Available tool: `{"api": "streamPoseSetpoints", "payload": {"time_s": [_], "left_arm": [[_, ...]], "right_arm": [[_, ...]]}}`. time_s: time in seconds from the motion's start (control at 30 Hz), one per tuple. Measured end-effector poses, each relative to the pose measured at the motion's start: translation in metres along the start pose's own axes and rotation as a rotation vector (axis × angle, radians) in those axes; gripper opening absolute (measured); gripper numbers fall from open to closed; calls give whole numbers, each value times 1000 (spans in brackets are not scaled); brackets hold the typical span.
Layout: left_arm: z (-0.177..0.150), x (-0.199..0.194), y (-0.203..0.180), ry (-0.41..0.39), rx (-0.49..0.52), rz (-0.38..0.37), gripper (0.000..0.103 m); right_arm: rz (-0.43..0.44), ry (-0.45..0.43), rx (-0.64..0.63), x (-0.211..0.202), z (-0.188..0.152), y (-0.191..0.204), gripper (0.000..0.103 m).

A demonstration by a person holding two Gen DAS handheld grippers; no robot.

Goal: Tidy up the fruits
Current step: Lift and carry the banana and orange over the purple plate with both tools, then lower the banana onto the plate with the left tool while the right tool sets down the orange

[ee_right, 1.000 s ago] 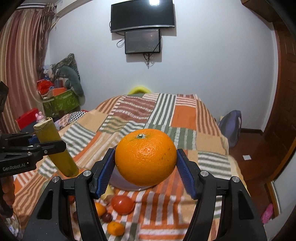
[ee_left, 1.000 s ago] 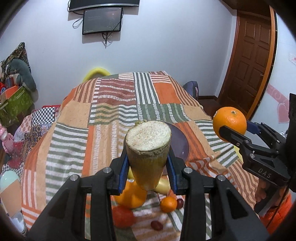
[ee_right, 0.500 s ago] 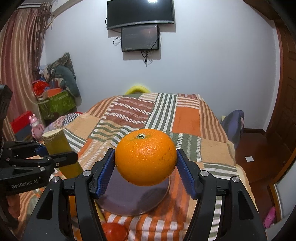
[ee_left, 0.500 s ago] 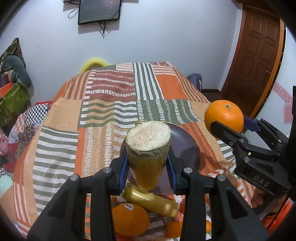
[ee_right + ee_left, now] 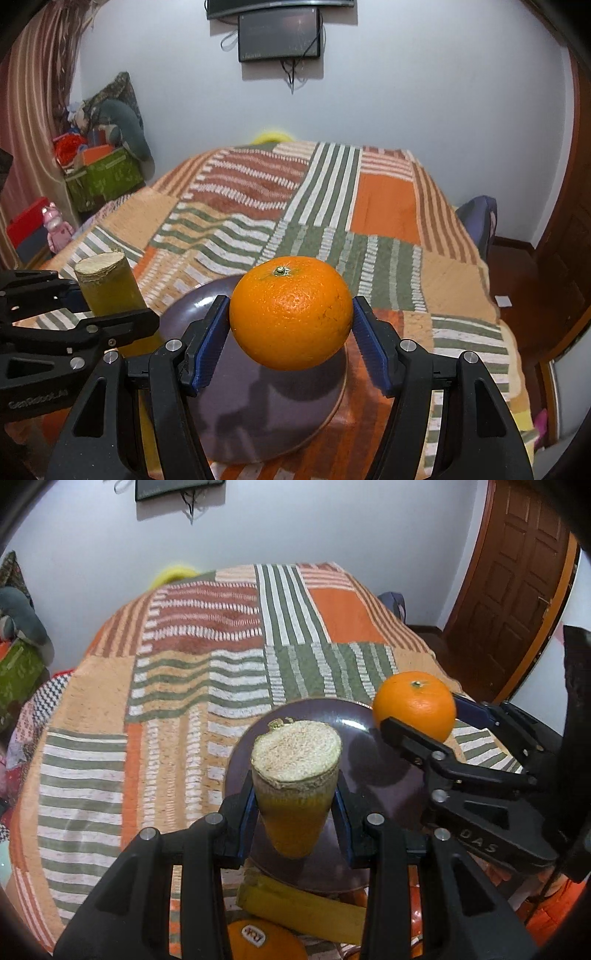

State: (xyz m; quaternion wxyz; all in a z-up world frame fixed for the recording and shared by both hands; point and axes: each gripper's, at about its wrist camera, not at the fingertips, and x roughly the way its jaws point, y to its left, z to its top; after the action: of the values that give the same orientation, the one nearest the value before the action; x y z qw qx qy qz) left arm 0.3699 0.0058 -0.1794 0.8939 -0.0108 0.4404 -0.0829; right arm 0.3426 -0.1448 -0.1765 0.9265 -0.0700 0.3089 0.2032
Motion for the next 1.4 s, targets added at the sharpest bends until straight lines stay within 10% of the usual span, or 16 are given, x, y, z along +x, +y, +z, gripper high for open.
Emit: {"api": "streamPoseSetpoints", "payload": {"time_s": [0.73, 1.4], "left_arm": [[29, 63, 13, 116, -48, 21, 37], [8, -32, 19, -13, -22, 66, 40]], "right_arm": [[32, 165, 12, 55, -10, -14, 63], [24, 76, 15, -11, 0, -7, 77]]}}
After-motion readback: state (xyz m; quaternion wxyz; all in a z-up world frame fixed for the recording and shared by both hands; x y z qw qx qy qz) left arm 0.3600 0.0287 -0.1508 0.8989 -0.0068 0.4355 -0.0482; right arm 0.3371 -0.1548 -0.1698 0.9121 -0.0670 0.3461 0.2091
